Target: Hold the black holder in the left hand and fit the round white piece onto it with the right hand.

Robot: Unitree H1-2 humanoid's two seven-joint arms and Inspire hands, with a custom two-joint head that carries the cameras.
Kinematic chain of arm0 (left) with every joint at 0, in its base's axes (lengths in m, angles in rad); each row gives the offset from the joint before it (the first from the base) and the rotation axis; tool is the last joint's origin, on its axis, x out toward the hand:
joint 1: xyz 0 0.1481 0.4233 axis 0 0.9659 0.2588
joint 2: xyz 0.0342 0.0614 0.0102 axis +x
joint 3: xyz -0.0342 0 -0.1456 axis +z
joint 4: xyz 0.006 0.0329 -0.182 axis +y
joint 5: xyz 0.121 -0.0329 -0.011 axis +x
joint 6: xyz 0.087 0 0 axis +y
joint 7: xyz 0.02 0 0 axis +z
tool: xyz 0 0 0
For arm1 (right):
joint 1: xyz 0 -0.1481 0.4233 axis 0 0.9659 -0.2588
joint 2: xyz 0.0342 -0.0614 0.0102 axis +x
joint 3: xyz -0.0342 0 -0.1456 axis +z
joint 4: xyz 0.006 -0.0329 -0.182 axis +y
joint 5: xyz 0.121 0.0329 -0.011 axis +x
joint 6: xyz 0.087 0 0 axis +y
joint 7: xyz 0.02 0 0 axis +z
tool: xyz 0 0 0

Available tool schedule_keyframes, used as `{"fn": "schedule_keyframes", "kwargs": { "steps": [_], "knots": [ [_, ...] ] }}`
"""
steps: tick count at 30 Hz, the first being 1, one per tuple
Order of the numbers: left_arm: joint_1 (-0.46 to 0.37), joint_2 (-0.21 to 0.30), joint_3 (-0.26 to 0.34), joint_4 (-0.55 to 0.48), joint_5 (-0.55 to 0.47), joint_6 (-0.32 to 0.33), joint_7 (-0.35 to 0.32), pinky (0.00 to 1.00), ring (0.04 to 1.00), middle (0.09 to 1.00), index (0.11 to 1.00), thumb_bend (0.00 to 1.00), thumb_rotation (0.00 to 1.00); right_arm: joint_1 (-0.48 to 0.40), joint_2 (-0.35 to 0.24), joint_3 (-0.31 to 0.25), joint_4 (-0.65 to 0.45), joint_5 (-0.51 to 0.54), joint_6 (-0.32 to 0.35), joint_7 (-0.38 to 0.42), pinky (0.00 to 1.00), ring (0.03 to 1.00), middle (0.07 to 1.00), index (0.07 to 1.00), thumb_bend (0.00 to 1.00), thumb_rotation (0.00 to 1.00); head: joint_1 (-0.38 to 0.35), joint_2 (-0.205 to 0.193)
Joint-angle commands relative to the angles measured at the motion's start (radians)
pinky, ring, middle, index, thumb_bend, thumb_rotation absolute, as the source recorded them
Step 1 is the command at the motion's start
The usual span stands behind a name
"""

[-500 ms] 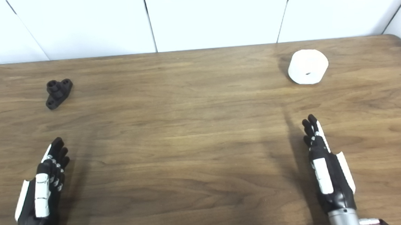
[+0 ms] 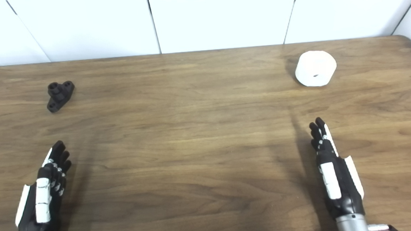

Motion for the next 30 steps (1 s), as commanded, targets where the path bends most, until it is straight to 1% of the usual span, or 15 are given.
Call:
{"fn": "schedule_keyframes", "kwargs": {
  "steps": [1, 3, 5, 6, 7, 8, 10, 12, 13, 16, 19, 21, 23, 25, 30],
  "knots": [
    [0.0, 0.013, 0.002, -0.01, 0.002, -0.029, 0.002, 1.0, 1.0, 1.0, 0.979, 0.61, 1.0, -0.006, 0.0, 0.001, 0.003, -0.002, -0.028, -0.004, 1.0, 1.0, 0.978, 1.0, 0.69, 1.0, 0.007, -0.006],
    [-0.001, 0.013, 0.0, -0.008, 0.009, -0.034, 0.003, 1.0, 1.0, 1.0, 0.98, 0.61, 1.0, -0.006, -0.002, 0.0, 0.005, -0.004, -0.028, -0.003, 1.0, 1.0, 0.978, 1.0, 0.69, 1.0, 0.03, -0.013],
    [-0.002, 0.011, -0.004, -0.005, 0.013, -0.041, 0.003, 1.0, 1.0, 1.0, 0.979, 0.61, 1.0, -0.007, -0.006, -0.002, 0.011, 0.0, -0.036, -0.001, 1.0, 1.0, 0.978, 1.0, 0.69, 1.0, 0.08, -0.021],
    [-0.002, 0.009, -0.006, -0.001, 0.015, -0.052, 0.002, 1.0, 1.0, 1.0, 0.977, 0.6, 1.0, -0.008, -0.009, -0.003, 0.015, 0.006, -0.041, 0.002, 1.0, 1.0, 0.98, 1.0, 0.67, 1.0, 0.105, -0.027],
    [-0.002, 0.007, -0.009, 0.001, 0.017, -0.06, 0.002, 1.0, 1.0, 1.0, 0.976, 0.58, 1.0, -0.009, -0.011, -0.005, 0.018, 0.01, -0.046, 0.004, 1.0, 1.0, 0.981, 1.0, 0.67, 1.0, 0.111, -0.029],
    [0.0, 0.002, -0.012, -0.001, 0.019, -0.057, 0.005, 1.0, 1.0, 1.0, 0.974, 0.58, 1.0, -0.008, -0.013, -0.007, 0.021, 0.009, -0.048, 0.003, 1.0, 1.0, 0.981, 1.0, 0.66, 1.0, 0.146, -0.04],
    [0.005, -0.01, -0.018, -0.011, 0.026, -0.038, 0.015, 1.0, 1.0, 1.0, 0.965, 0.59, 1.0, -0.008, -0.016, -0.01, 0.027, 0.005, -0.053, 0.001, 1.0, 1.0, 0.981, 1.0, 0.65, 1.0, 0.176, -0.052],
    [0.008, -0.022, -0.024, -0.011, 0.03, -0.042, 0.021, 0.99, 1.0, 1.0, 0.957, 0.59, 1.0, -0.008, -0.017, -0.012, 0.031, 0.006, -0.05, 0.0, 1.0, 1.0, 0.981, 1.0, 0.65, 1.0, 0.209, -0.071],
    [0.009, -0.026, -0.026, -0.009, 0.032, -0.046, 0.022, 0.99, 1.0, 0.998, 0.952, 0.58, 0.99, -0.008, -0.018, -0.012, 0.032, 0.009, -0.047, 0.002, 1.0, 1.0, 0.985, 1.0, 0.66, 1.0, 0.209, -0.071],
    [0.006, -0.035, -0.035, -0.002, 0.042, -0.054, 0.026, 0.99, 1.0, 0.995, 0.949, 0.57, 0.98, -0.011, -0.021, -0.012, 0.04, 0.021, -0.042, 0.008, 1.0, 1.0, 0.993, 1.0, 0.67, 1.0, 0.237, -0.097],
    [0.001, -0.039, -0.041, 0.007, 0.052, -0.061, 0.033, 0.99, 1.0, 0.996, 0.948, 0.58, 0.97, -0.014, -0.024, -0.01, 0.048, 0.027, -0.041, 0.01, 1.0, 1.0, 1.0, 1.0, 0.67, 1.0, 0.242, -0.107],
    [-0.002, -0.037, -0.046, 0.018, 0.052, -0.066, 0.033, 1.0, 1.0, 0.999, 0.95, 0.58, 0.97, -0.018, -0.025, -0.006, 0.062, 0.025, -0.057, 0.012, 1.0, 1.0, 1.0, 1.0, 0.69, 1.0, 0.248, -0.135],
    [-0.002, -0.037, -0.05, 0.023, 0.053, -0.066, 0.037, 1.0, 1.0, 1.0, 0.953, 0.59, 0.97, -0.023, -0.026, -0.002, 0.074, 0.02, -0.076, 0.015, 1.0, 1.0, 1.0, 1.0, 0.69, 1.0, 0.249, -0.142],
    [-0.006, -0.035, -0.054, 0.035, 0.051, -0.073, 0.04, 1.0, 1.0, 1.0, 0.952, 0.58, 0.97, -0.03, -0.03, 0.002, 0.092, 0.021, -0.09, 0.019, 1.0, 1.0, 1.0, 1.0, 0.7, 1.0, 0.254, -0.162],
    [-0.015, -0.037, -0.06, 0.058, 0.055, -0.09, 0.047, 1.0, 1.0, 0.999, 0.949, 0.56, 0.98, -0.048, -0.037, 0.002, 0.141, 0.056, -0.125, 0.037, 1.0, 1.0, 1.0, 1.0, 0.73, 1.0, 0.276, -0.184]
  ]
}}
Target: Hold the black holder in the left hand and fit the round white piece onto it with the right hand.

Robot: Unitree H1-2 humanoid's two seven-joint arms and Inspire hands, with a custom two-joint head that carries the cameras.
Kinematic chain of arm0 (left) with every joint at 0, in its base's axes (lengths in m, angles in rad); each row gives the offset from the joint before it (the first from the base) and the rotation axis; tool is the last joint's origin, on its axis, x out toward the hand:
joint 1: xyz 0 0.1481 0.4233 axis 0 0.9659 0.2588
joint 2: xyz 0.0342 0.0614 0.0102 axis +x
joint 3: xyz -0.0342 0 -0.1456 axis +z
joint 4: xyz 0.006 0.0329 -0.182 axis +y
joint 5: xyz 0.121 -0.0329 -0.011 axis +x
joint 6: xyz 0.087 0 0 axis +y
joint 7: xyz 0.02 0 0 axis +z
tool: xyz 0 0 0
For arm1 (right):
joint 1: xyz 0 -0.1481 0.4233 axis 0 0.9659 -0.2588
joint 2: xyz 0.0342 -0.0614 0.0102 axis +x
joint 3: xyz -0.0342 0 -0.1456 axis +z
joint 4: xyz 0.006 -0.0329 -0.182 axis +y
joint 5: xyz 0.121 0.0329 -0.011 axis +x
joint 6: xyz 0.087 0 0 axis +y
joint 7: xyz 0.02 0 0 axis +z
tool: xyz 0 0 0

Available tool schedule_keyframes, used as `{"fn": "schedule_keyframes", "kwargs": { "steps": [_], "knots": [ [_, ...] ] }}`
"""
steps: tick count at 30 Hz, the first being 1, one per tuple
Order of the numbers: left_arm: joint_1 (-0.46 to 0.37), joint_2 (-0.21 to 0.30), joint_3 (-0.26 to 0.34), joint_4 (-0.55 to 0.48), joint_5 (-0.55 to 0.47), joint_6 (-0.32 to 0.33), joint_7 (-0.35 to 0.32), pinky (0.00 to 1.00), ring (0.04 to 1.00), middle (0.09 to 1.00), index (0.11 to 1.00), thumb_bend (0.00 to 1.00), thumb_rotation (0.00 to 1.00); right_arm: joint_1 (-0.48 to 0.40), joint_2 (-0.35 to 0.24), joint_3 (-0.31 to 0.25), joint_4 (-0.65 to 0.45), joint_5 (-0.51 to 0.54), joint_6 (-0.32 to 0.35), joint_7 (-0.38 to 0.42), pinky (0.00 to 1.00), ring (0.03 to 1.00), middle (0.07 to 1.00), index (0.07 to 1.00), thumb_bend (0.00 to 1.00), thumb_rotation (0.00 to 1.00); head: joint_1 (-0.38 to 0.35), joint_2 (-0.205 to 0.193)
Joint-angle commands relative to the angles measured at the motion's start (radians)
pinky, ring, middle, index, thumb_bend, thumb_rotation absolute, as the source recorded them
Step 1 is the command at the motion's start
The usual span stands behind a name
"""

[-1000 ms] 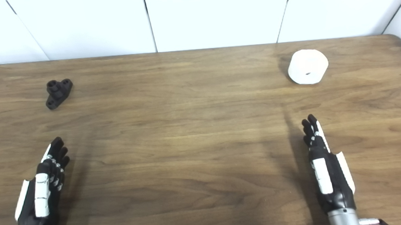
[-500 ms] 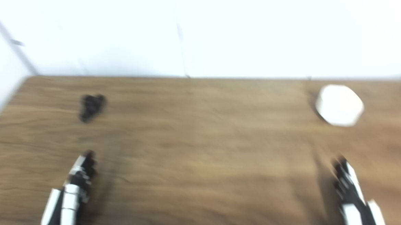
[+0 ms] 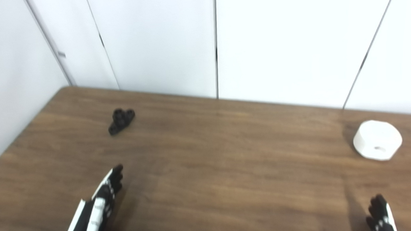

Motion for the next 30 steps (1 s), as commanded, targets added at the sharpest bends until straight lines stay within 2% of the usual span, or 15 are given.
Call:
{"fn": "schedule_keyframes", "kwargs": {
  "steps": [1, 5, 13, 17, 19, 22, 27, 28, 30],
  "knots": [
    [-0.012, -0.011, -0.012, 0.019, 0.017, -0.005, 0.008, 1.0, 1.0, 0.997, 0.946, 0.56, 0.98, -0.026, -0.005, -0.004, 0.046, 0.008, -0.009, -0.001, 1.0, 1.0, 1.0, 1.0, 0.73, 1.0, 0.01, -0.009],
    [-0.018, -0.016, -0.017, 0.032, 0.015, -0.01, 0.012, 1.0, 1.0, 0.99, 0.941, 0.57, 0.96, -0.031, 0.018, -0.015, 0.05, -0.016, -0.003, -0.031, 1.0, 1.0, 0.982, 1.0, 0.72, 1.0, 0.011, -0.023],
    [-0.025, -0.022, -0.02, 0.037, 0.042, -0.004, 0.032, 0.99, 0.999, 0.981, 0.936, 0.56, 0.95, -0.041, 0.025, -0.021, 0.072, -0.039, -0.02, -0.035, 1.0, 1.0, 0.98, 1.0, 0.68, 1.0, -0.019, -0.03],
    [-0.032, -0.023, -0.023, 0.041, 0.055, -0.002, 0.046, 0.99, 1.0, 0.984, 0.938, 0.52, 0.88, -0.046, 0.025, -0.022, 0.081, -0.044, -0.026, -0.037, 1.0, 1.0, 0.972, 1.0, 0.69, 1.0, -0.031, -0.026],
    [-0.035, -0.03, -0.02, 0.041, 0.069, -0.005, 0.064, 0.99, 1.0, 0.978, 0.922, 0.53, 0.79, -0.049, 0.022, -0.022, 0.086, -0.041, -0.03, -0.035, 1.0, 1.0, 0.969, 1.0, 0.7, 1.0, -0.033, -0.026],
    [-0.037, -0.038, -0.015, 0.009, 0.147, 0.017, 0.102, 0.94, 0.982, 0.971, 0.91, 0.54, 0.57, -0.05, 0.02, -0.025, 0.092, -0.039, -0.036, -0.036, 1.0, 1.0, 0.963, 1.0, 0.68, 1.0, -0.033, -0.024],
    [-0.085, -0.037, 0.004, -0.086, 0.276, 0.121, 0.163, 0.84, 0.92, 0.93, 0.876, 0.59, 0.26, -0.056, 0.017, -0.028, 0.114, -0.037, -0.057, -0.035, 1.0, 1.0, 0.961, 1.0, 0.69, 1.0, -0.031, -0.025],
    [-0.104, -0.027, 0.013, -0.095, 0.288, 0.141, 0.171, 0.84, 0.912, 0.923, 0.868, 0.61, 0.21, -0.056, 0.017, -0.028, 0.114, -0.038, -0.06, -0.035, 1.0, 1.0, 0.961, 1.0, 0.69, 1.0, -0.031, -0.025],
    [-0.138, -0.003, 0.028, -0.103, 0.314, 0.163, 0.184, 0.83, 0.895, 0.914, 0.864, 0.65, 0.19, -0.056, 0.016, -0.028, 0.115, -0.039, -0.062, -0.034, 1.0, 1.0, 0.962, 1.0, 0.68, 1.0, -0.032, -0.027]
  ]
}}
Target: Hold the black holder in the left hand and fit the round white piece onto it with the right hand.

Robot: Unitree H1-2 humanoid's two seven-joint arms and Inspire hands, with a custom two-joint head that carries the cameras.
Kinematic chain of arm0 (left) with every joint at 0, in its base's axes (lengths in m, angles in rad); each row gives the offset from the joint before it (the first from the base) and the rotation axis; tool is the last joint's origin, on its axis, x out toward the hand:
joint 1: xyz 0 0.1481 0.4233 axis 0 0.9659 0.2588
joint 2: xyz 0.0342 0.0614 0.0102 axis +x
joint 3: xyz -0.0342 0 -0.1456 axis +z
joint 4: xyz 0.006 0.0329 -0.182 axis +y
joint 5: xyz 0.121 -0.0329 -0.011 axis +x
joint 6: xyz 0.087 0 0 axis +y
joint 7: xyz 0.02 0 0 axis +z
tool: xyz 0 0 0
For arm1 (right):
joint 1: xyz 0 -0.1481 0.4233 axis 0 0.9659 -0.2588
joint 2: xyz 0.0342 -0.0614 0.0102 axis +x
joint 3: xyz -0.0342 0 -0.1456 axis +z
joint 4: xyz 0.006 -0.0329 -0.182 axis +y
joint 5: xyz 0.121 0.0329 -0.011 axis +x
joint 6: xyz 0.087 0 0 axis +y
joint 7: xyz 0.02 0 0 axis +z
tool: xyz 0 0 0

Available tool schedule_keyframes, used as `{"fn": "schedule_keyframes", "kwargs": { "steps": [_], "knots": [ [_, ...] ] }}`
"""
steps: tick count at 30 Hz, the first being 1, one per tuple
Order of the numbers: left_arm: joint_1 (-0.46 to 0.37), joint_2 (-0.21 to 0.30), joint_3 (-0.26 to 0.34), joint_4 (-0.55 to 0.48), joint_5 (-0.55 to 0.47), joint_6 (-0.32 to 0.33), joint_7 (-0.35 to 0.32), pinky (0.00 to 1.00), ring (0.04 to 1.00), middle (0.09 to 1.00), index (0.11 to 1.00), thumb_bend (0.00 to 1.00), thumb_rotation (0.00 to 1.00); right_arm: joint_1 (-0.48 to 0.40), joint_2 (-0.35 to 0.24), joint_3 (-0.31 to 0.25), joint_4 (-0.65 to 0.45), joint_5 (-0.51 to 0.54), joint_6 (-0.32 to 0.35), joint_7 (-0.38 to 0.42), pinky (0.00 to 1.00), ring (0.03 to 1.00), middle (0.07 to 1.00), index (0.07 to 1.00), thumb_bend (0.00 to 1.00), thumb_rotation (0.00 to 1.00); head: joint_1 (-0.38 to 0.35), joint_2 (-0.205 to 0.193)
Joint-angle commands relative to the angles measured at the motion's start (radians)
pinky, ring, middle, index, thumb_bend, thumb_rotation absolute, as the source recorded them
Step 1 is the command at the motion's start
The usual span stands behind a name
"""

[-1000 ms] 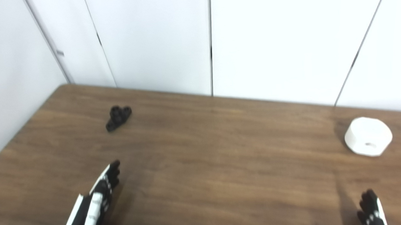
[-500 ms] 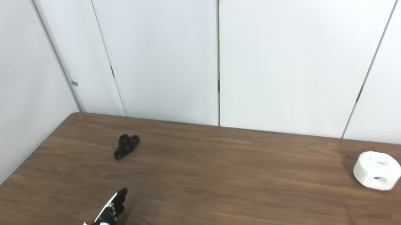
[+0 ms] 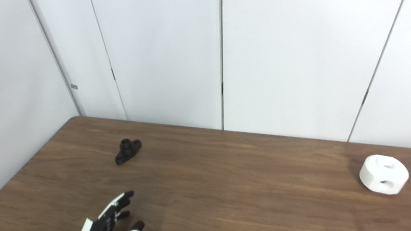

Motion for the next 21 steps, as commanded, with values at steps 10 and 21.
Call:
{"fn": "schedule_keyframes", "kwargs": {
  "steps": [10, 21],
  "knots": [
    [-0.234, 0.091, 0.086, -0.067, 0.218, 0.166, 0.041, 0.88, 0.902, 0.893, 0.847, 0.72, 0.23, -0.039, 0.0, -0.009, 0.057, 0.006, 0.024, -0.019, 1.0, 1.0, 0.965, 1.0, 0.69, 1.0, 0.011, 0.022],
    [-0.391, 0.15, 0.085, 0.025, 0.359, 0.297, 0.051, 0.86, 0.895, 0.885, 0.831, 0.76, 0.27, -0.029, -0.02, -0.018, 0.027, 0.02, 0.051, -0.011, 1.0, 1.0, 0.973, 1.0, 0.68, 1.0, 0.066, 0.066]
  ]
}}
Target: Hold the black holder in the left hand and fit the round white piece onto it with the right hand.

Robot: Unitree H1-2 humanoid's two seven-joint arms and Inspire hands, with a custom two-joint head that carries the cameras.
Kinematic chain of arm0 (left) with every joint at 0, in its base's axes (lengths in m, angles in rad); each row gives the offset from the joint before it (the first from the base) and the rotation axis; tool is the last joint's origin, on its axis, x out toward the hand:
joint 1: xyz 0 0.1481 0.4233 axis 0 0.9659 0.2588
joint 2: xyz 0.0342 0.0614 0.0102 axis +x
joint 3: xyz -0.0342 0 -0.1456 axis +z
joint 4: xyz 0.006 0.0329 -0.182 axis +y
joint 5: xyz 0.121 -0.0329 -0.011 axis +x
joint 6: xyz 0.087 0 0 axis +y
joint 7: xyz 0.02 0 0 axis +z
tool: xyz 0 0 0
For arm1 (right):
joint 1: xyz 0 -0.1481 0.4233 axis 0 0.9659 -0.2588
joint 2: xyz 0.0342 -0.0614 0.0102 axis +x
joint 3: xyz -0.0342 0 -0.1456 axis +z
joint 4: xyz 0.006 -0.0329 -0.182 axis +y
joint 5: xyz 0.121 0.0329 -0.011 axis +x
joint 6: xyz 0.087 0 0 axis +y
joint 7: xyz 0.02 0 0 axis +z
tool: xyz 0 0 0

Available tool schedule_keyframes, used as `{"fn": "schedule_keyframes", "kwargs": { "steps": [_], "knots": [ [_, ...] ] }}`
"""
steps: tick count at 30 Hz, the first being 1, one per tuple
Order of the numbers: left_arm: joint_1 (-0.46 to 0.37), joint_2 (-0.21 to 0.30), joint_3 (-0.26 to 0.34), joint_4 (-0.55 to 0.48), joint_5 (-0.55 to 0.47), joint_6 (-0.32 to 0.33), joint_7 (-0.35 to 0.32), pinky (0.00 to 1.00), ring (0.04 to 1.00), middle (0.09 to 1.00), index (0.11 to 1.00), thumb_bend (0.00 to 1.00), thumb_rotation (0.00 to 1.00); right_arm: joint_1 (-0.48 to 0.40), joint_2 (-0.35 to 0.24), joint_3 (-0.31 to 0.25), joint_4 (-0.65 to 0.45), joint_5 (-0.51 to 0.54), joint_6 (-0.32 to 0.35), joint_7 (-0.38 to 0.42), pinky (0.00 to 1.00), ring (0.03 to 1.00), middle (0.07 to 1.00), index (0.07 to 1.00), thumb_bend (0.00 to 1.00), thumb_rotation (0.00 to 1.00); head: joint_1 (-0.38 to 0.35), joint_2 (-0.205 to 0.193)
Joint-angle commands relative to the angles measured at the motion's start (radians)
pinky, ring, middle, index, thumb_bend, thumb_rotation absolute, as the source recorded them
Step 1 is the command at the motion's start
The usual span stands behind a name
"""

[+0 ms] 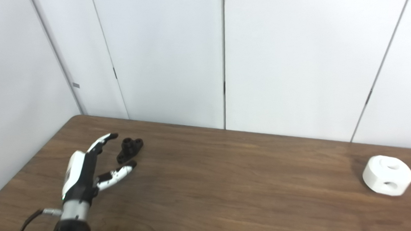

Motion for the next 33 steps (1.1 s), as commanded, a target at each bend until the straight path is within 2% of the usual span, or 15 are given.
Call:
{"fn": "schedule_keyframes", "kwargs": {
  "steps": [1, 10, 15, 21, 27, 30, 33],
  "knots": [
    [-0.042, 0.033, 0.002, 0.008, 0.029, 0.0, 0.034, 0.85, 0.889, 0.884, 0.832, 0.76, 0.28, -0.03, -0.018, -0.016, 0.029, 0.004, 0.051, -0.013, 1.0, 1.0, 0.975, 1.0, 0.69, 1.0, 0.0, 0.0],
    [-0.119, 0.092, -0.006, 0.171, 0.091, 0.006, 0.096, 0.77, 0.872, 0.871, 0.804, 0.78, 0.3, -0.021, -0.034, -0.015, 0.014, -0.003, 0.059, -0.006, 1.0, 1.0, 0.984, 1.0, 0.67, 1.0, -0.005, 0.03],
    [-0.16, 0.115, -0.016, 0.255, 0.092, 0.006, 0.128, 0.77, 0.874, 0.871, 0.789, 0.79, 0.26, -0.009, -0.053, -0.011, -0.004, -0.001, 0.077, 0.011, 1.0, 1.0, 1.0, 1.0, 0.68, 1.0, -0.001, 0.04],
    [-0.197, 0.142, -0.037, 0.338, 0.101, 0.019, 0.158, 0.78, 0.884, 0.871, 0.786, 0.8, 0.29, -0.009, -0.061, -0.012, -0.007, 0.031, 0.076, 0.028, 1.0, 1.0, 1.0, 1.0, 0.67, 1.0, 0.003, 0.046],
    [-0.241, 0.165, -0.061, 0.425, 0.082, 0.056, 0.147, 0.81, 0.9, 0.882, 0.784, 0.82, 0.3, -0.01, -0.066, -0.012, -0.007, 0.03, 0.07, 0.032, 1.0, 1.0, 1.0, 1.0, 0.66, 1.0, 0.002, 0.052],
    [-0.271, 0.164, -0.061, 0.456, 0.044, 0.119, 0.104, 0.81, 0.9, 0.876, 0.785, 0.86, 0.33, -0.011, -0.066, -0.012, 0.001, 0.045, 0.063, 0.04, 1.0, 1.0, 1.0, 1.0, 0.66, 1.0, -0.002, 0.054],
    [-0.291, 0.173, -0.075, 0.487, 0.033, 0.155, 0.086, 0.79, 0.897, 0.865, 0.763, 0.89, 0.35, -0.011, -0.062, -0.014, -0.001, 0.048, 0.065, 0.038, 1.0, 1.0, 1.0, 1.0, 0.68, 1.0, -0.004, 0.055]
  ]
}}
